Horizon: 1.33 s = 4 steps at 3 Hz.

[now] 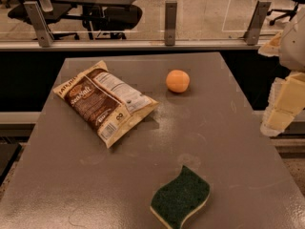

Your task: Move sponge near brown chip bag

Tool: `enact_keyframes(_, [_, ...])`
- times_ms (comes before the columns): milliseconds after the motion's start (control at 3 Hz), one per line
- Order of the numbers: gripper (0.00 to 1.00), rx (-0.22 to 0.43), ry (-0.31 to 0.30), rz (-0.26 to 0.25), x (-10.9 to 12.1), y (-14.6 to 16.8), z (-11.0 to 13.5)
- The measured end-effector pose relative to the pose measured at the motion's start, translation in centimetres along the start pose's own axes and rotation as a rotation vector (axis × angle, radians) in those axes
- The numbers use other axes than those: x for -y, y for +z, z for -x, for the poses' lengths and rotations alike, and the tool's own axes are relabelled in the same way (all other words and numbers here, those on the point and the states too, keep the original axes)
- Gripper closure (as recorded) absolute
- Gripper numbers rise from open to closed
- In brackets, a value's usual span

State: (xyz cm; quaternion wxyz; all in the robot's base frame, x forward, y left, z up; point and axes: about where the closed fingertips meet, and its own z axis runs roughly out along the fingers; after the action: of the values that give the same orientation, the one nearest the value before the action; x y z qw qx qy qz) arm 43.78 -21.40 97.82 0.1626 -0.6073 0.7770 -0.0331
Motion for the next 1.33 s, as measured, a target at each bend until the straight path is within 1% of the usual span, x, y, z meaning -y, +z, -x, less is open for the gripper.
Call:
enact_keyframes(333, [0.00, 0.035, -0.075, 0.035, -1.7, 0.3, 1.5])
enact_keyframes(667, [0.00, 0.112, -0.227, 0.118, -5.4, 1.3, 3.7])
enact_keyframes(1000, [0.00, 0.198, -0.437, 0.215, -10.9, 3.0, 5.8])
enact_keyframes(1333, [0.00, 0.228, -0.552, 0.275, -14.2, 4.6, 6.8])
